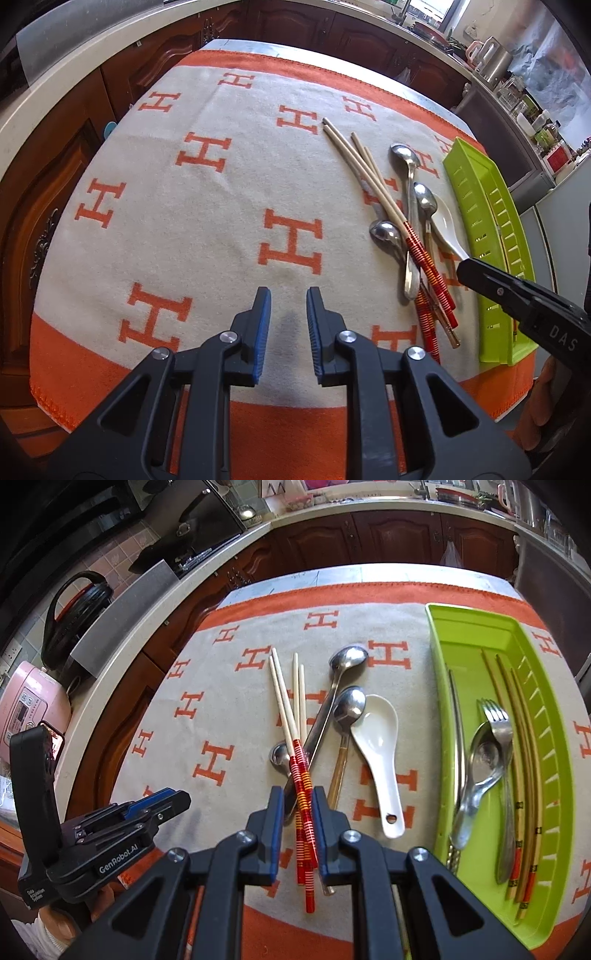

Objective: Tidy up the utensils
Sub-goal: 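Close the right tool on a red-banded chopstick and lift it, then carry the red-banded chopstick over the green tray with the right tool, then lower the chopstick into the green tray and open the right tool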

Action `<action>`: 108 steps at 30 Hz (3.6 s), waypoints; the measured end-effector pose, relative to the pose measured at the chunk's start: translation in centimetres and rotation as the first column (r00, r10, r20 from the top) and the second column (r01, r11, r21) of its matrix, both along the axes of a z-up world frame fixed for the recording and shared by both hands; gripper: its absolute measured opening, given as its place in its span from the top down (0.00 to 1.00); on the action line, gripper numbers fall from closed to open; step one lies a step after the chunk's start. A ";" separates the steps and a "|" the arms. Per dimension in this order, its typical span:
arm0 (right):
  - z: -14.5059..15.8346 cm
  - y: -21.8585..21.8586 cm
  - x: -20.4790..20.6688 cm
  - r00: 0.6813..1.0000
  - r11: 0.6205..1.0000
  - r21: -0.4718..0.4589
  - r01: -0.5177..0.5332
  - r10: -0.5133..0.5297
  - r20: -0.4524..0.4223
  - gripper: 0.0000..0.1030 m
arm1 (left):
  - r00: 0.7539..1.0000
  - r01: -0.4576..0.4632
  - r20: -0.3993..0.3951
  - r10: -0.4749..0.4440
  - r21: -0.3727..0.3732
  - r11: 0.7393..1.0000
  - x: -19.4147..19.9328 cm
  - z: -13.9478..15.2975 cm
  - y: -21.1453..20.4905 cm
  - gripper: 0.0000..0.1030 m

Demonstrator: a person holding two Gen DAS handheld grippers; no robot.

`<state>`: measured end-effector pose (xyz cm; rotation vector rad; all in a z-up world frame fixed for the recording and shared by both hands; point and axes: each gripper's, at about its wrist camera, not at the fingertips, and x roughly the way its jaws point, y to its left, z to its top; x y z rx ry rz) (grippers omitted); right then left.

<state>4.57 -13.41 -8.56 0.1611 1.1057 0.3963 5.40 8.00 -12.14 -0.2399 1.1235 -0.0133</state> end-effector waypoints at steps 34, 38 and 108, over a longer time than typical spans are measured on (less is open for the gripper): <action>-1.8 4.6 0.2 0.993 0.992 0.052 -0.111 0.112 -0.020 0.95 | 0.999 -0.029 -0.024 0.027 -0.045 0.999 0.8 -1.5 1.9 0.83; -1.3 4.1 -0.2 0.995 0.993 0.067 -0.096 0.097 -0.005 0.95 | 0.999 -0.024 -0.024 0.023 -0.037 0.999 0.7 -1.3 1.7 0.83; 1.6 -13.6 -3.2 0.935 0.936 0.055 0.348 -0.351 0.058 0.93 | 0.996 0.086 0.000 -0.086 0.067 0.994 -1.0 0.9 -5.8 0.83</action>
